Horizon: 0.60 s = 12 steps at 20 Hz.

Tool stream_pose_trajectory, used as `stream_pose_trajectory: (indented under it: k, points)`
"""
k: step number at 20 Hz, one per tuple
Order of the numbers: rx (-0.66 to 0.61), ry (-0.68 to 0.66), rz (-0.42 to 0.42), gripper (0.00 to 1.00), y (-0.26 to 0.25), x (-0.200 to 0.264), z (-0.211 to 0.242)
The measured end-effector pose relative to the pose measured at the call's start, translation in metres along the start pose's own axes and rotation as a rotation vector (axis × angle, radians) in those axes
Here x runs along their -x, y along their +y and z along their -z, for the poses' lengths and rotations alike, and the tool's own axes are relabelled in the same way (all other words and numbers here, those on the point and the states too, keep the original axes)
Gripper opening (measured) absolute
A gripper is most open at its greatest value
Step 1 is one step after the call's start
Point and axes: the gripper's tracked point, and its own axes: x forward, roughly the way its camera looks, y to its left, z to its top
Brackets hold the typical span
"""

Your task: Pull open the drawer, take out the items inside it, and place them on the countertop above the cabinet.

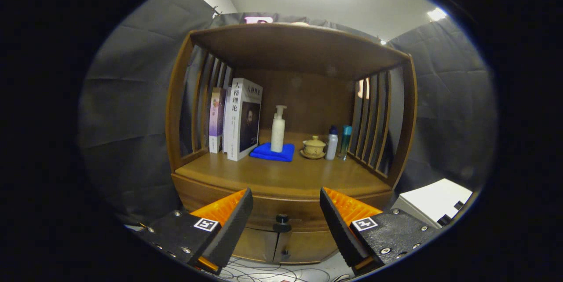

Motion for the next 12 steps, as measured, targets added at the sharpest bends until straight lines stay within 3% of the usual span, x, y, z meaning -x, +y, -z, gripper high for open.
stream_pose_trajectory:
  k: [4,8,12]
  points:
    - [-0.106,0.074,0.014,0.95,0.005,-0.016,0.040]
    - [-0.103,0.114,0.062,0.95,-0.006,-0.036,0.077]
    - [-0.106,0.162,0.047,0.95,0.001,-0.058,0.106]
